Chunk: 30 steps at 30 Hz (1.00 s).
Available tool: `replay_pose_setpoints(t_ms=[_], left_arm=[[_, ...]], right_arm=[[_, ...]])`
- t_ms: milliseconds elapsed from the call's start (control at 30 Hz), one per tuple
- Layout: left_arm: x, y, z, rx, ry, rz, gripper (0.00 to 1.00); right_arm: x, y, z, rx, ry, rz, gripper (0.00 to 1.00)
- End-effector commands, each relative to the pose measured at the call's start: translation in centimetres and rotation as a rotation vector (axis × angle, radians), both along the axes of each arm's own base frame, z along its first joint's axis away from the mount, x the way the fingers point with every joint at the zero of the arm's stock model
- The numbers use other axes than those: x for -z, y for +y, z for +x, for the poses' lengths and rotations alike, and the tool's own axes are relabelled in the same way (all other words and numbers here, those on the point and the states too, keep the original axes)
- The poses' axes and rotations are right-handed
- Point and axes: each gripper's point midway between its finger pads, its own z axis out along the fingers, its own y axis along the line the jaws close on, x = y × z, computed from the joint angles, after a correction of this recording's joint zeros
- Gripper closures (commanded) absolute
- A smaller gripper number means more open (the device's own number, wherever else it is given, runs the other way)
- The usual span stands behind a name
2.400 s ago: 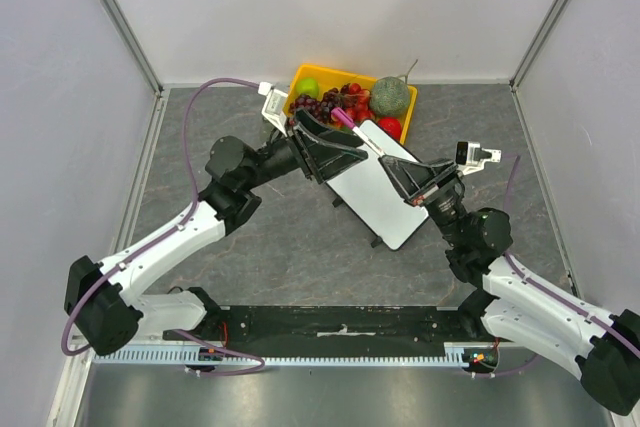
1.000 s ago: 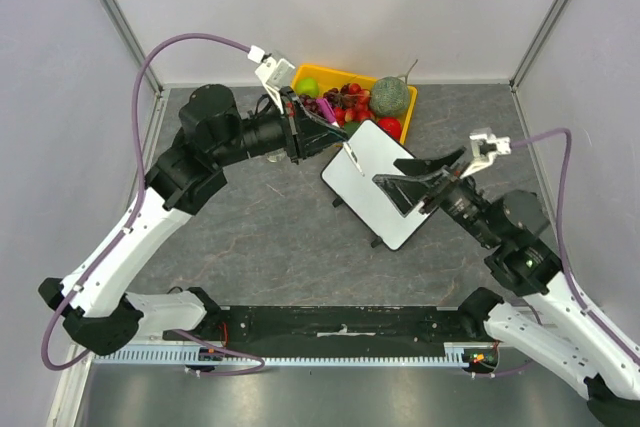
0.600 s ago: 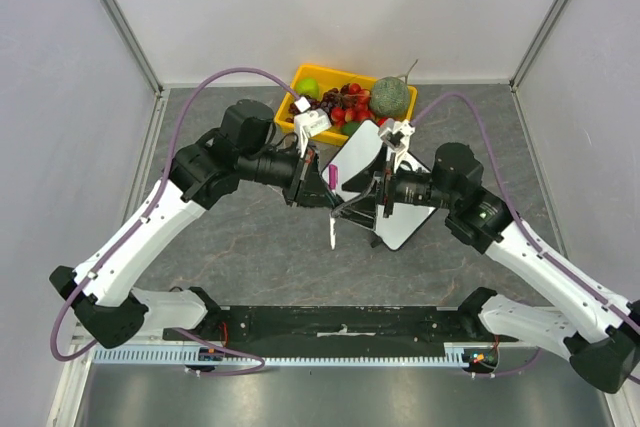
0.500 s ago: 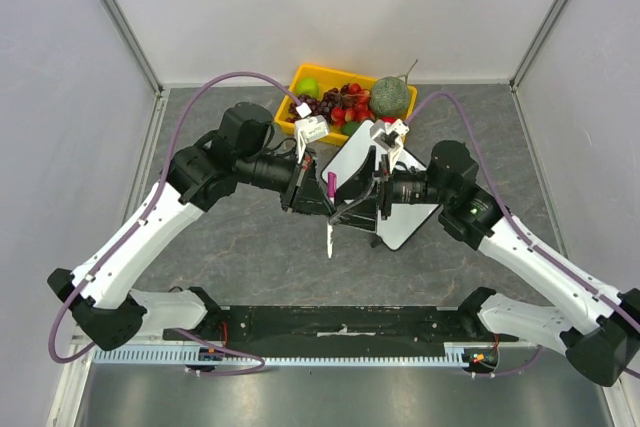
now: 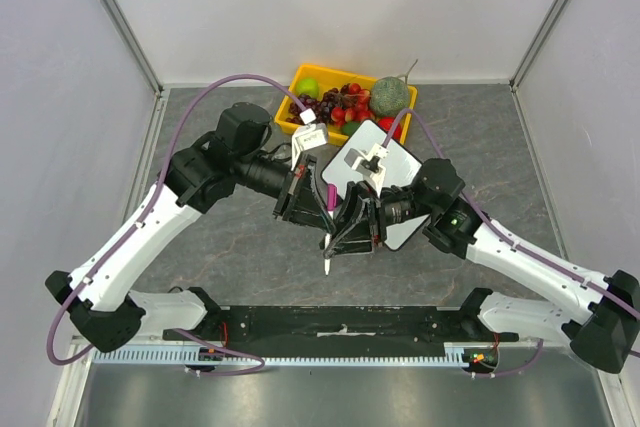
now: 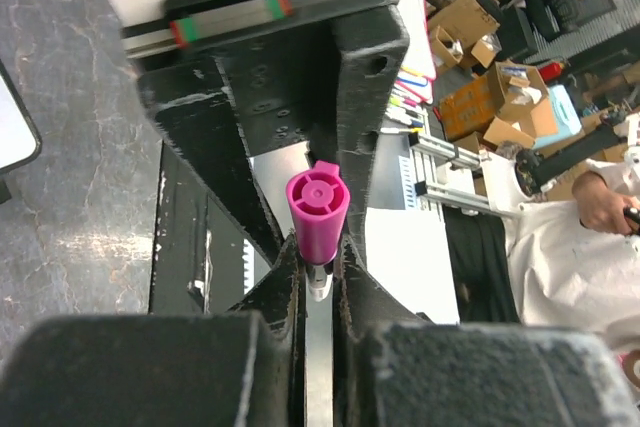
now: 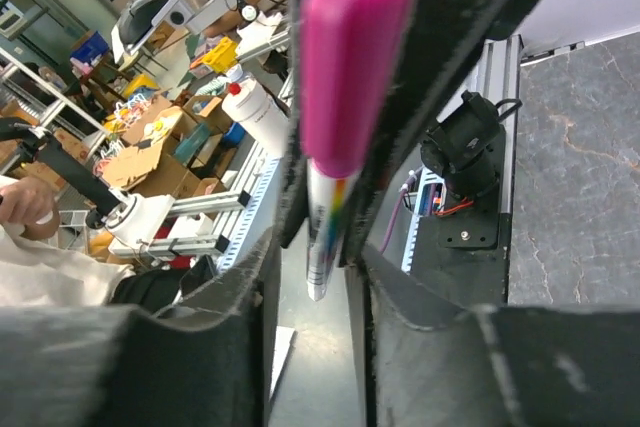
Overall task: Write a sentence on the whiteboard
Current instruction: Pick up the whiteboard marker at the center of the board.
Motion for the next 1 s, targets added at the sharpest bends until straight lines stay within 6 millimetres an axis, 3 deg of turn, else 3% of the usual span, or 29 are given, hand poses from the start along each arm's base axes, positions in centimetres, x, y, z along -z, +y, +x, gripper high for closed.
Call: replay_pose_setpoints(t_ms=[0, 167, 200, 267, 333, 367, 467, 500, 567, 767, 967], left_arm=[[-1.0, -0.3, 0.0, 0.048, -0.050, -0.055, 0.98], [-0.4, -0.4, -0.2, 0.063, -0.031, -0.048, 0.98], [-0.3, -0.4, -0.2, 0.064, -0.028, -0.047, 0.98], [-0.2, -0.4, -0.2, 0.065, -0.024, -0.045, 0.98], [-0.1, -0.3, -0.1, 0.057, -0.032, -0.042, 0.97], [-0.1, -0.3, 0.1, 0.038, -0.038, -0.035, 0.90], [0.0, 0.0, 1.4, -0.075, -0.071, -0.004, 0.46], [0.4, 0.2, 2.4, -0.152, -0.088, 0.023, 0.36], [0.7, 0.9, 3.7, -0.262, -0.099, 0.048, 0.24], [1.9, 2.6, 6.4, -0.512, -0.111, 0.054, 0.15], [1.7, 0.4, 5.7, -0.418, -0.055, -0.085, 0.18]], right_arm=[[-0.8, 0.1, -0.3, -0.005, -0.031, 0.025, 0.69], [-1.0, 0.1, 0.3, 0.047, -0.038, 0.023, 0.70], [-1.0, 0.2, 0.5, 0.060, -0.042, 0.022, 0.74], [-1.0, 0.2, 0.6, 0.069, -0.044, 0.025, 1.00], [-0.9, 0.3, 0.9, 0.081, -0.046, 0.019, 1.00], [-0.6, 0.4, 1.2, 0.102, -0.050, 0.008, 1.00], [-0.1, 0.5, 2.7, 0.194, -0.058, -0.028, 1.00], [0.0, 0.5, 3.1, 0.225, -0.057, -0.030, 1.00], [-0.4, 0.3, 3.9, 0.289, -0.057, -0.019, 1.00], [-1.5, -1.1, 7.5, 0.573, 0.003, 0.041, 1.00], [-3.2, -3.3, 9.3, 0.752, 0.129, 0.206, 1.00]])
